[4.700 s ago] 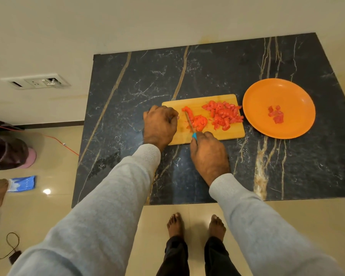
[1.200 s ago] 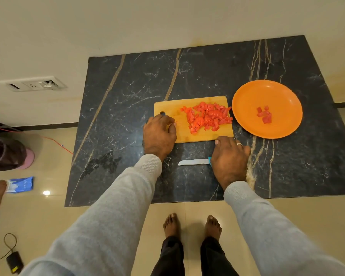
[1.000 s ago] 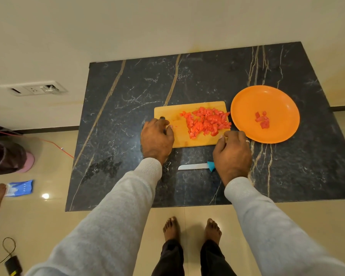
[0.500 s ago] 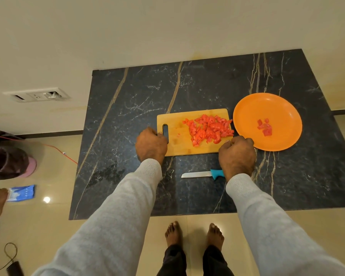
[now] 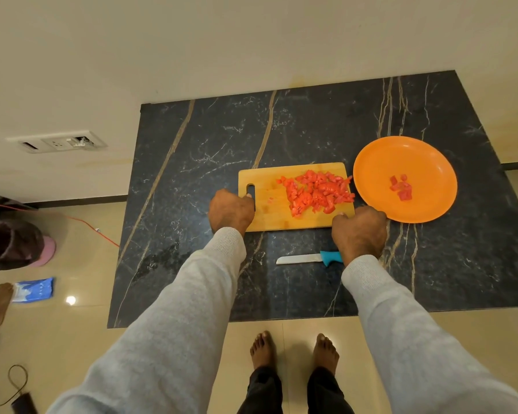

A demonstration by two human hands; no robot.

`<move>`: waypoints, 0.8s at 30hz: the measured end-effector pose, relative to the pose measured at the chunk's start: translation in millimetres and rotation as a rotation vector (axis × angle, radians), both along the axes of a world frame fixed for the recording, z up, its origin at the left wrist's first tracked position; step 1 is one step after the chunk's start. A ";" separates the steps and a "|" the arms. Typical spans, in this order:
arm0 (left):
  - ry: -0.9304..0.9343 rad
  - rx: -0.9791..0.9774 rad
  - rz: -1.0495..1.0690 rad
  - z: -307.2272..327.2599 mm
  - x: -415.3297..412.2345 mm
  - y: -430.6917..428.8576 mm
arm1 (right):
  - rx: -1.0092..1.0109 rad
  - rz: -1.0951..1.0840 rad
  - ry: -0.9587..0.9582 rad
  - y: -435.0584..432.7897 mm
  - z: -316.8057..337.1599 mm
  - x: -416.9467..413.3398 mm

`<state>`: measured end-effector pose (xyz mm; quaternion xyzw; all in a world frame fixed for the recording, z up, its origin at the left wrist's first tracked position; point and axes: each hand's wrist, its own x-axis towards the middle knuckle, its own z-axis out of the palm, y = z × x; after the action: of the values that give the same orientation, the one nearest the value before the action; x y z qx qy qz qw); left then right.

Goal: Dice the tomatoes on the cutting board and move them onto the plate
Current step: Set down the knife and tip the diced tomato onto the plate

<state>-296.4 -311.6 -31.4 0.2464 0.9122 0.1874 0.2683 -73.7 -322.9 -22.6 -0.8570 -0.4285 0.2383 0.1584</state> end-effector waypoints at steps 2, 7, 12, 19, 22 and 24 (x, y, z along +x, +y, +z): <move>-0.018 0.003 0.013 -2.1 -1.2 -0.9 | 0.019 -0.025 0.055 -1.4 -4.5 0.3; -0.049 0.064 0.023 -3.2 -4.8 -5.2 | 0.051 -0.061 0.144 -6.2 -2.8 3.8; -0.258 0.327 0.081 -0.4 -4.0 -7.9 | 0.141 -0.057 0.214 -7.5 -1.0 15.1; -0.562 0.482 0.029 36.5 37.7 0.9 | 0.196 -0.091 0.267 7.3 29.8 64.3; -0.687 0.499 0.033 51.9 63.4 4.9 | 0.185 -0.111 0.304 13.1 40.2 87.0; -0.707 0.494 0.026 61.1 77.2 6.0 | 0.180 -0.103 0.309 15.8 43.5 101.4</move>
<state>-219.1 -305.6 29.8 0.2123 0.6948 0.4766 0.4951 27.8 -307.1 20.9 -0.8133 -0.3743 0.3195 0.3105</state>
